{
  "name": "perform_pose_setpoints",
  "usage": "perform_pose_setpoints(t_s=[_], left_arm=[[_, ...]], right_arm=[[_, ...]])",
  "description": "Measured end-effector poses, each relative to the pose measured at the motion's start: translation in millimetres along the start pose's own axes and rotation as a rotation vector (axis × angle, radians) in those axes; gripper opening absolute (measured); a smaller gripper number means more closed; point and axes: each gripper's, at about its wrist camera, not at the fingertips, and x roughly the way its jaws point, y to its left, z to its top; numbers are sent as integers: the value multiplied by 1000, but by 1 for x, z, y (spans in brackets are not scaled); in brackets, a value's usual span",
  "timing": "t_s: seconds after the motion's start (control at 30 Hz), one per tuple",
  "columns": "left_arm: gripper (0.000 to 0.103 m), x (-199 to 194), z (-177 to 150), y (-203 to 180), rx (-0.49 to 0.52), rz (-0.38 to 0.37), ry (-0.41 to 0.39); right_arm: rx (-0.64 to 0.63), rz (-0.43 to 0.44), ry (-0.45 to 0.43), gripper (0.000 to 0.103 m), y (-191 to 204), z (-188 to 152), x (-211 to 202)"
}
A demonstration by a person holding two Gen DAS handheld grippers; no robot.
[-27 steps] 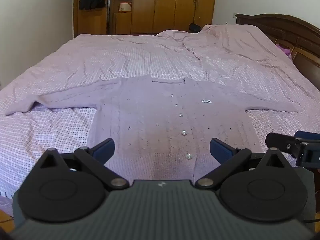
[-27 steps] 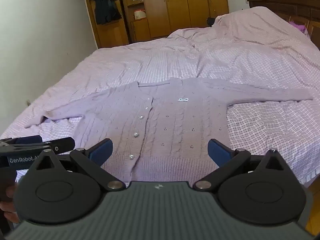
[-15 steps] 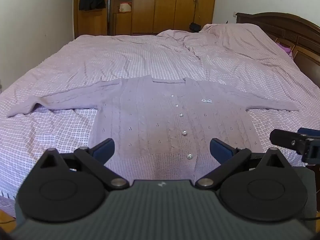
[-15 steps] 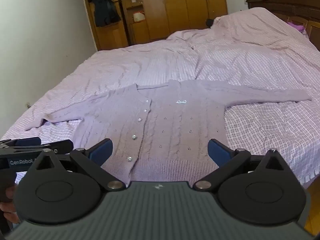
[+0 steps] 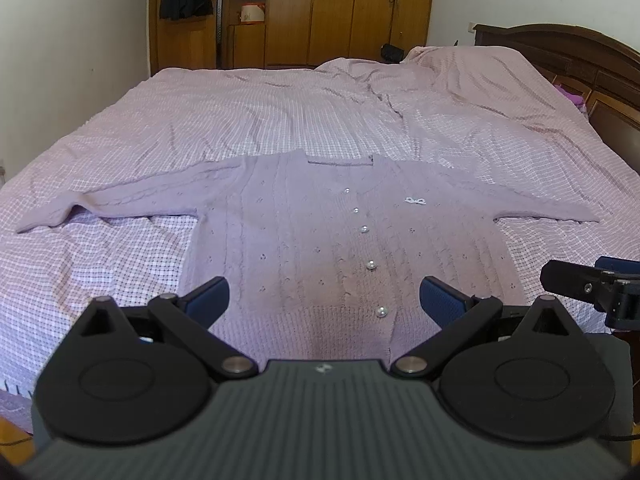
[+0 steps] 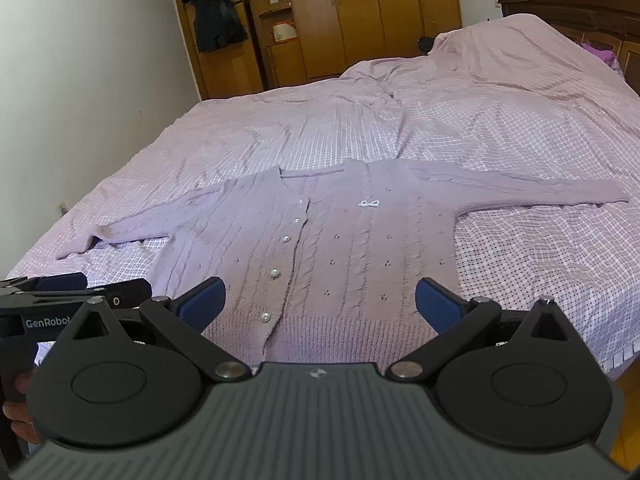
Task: Fold small clothes
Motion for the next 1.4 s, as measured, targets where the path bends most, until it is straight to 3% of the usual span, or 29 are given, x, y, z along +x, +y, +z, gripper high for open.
perform_pose_setpoints(t_s=[1.4], left_arm=[[103, 0, 2, 1, -22, 12, 15]], right_arm=[[-34, 11, 29, 103, 6, -4, 7]])
